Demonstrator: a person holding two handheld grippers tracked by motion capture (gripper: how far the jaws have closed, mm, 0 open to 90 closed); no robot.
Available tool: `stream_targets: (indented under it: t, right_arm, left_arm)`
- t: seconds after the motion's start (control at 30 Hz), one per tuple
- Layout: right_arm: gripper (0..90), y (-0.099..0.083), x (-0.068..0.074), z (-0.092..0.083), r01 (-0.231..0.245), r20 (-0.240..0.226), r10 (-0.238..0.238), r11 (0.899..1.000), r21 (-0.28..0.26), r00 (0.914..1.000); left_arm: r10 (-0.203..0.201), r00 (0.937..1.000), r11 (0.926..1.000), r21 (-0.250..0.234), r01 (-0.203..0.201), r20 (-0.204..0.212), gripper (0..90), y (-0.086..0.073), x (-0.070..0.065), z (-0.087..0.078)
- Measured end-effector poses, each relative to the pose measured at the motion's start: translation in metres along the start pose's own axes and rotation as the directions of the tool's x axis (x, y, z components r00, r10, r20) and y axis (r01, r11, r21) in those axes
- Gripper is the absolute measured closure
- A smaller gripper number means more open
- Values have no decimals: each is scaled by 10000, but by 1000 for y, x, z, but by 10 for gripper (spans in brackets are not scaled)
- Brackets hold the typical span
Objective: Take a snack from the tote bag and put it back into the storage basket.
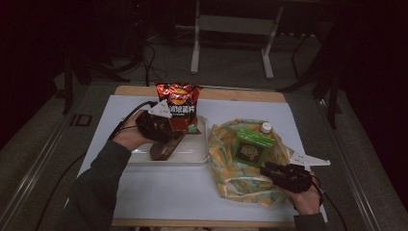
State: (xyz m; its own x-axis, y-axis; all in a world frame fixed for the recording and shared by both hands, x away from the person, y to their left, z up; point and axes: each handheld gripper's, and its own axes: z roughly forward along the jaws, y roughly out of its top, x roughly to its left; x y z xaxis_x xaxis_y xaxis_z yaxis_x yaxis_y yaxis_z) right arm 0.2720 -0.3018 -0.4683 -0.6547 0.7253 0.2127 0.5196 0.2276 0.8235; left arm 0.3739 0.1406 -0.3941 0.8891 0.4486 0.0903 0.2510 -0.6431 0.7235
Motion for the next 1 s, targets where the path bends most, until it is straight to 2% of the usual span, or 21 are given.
stream_targets:
  t: [0.13, 0.27, 0.47, 0.53, 0.67, 0.83, 0.87, 1.0]
  right_arm:
    - [622, 0, 0, 1, 28, -4, -28, 10000, 29, 10000]
    - [621, 0, 0, 0, 27, -2, -27, 10000, 23, 10000]
    - [621, 0, 0, -1, -37, -2, 37, 10000, -18, 10000]
    - [621, 0, 0, -1, -23, -17, 23, 10000, -19, 10000]
    - [621, 0, 0, -1, -8, -23, 8, 10000, -9, 10000]
    - [621, 0, 0, -1, -29, -22, 29, 10000, -14, 10000]
    - [621, 0, 0, -1, -30, -24, 30, 10000, -19, 10000]
    - [621, 0, 0, 0, 6, -38, -6, 10000, -5, 10000]
  left_arm:
    - [-313, 9993, 9990, -300, 318, 190, 406, 2, 1, 13]
    - [-370, 9986, 9989, -282, 381, 380, 394, 6, 0, 27]
    - [-132, 9983, 9998, 121, 126, 574, 387, 15, -7, 49]
    - [-162, 9975, 9997, 169, 151, 683, 383, 16, -9, 53]
    - [-130, 9958, 9993, 353, 98, 909, 377, 17, -13, 61]
    - [-57, 9957, 9981, 616, 0, 929, 369, 16, -14, 65]
    - [65, 9959, 9957, 913, -147, 901, 369, 15, -15, 67]
    - [80, 9955, 9892, 1451, -218, 949, 356, 12, -17, 74]
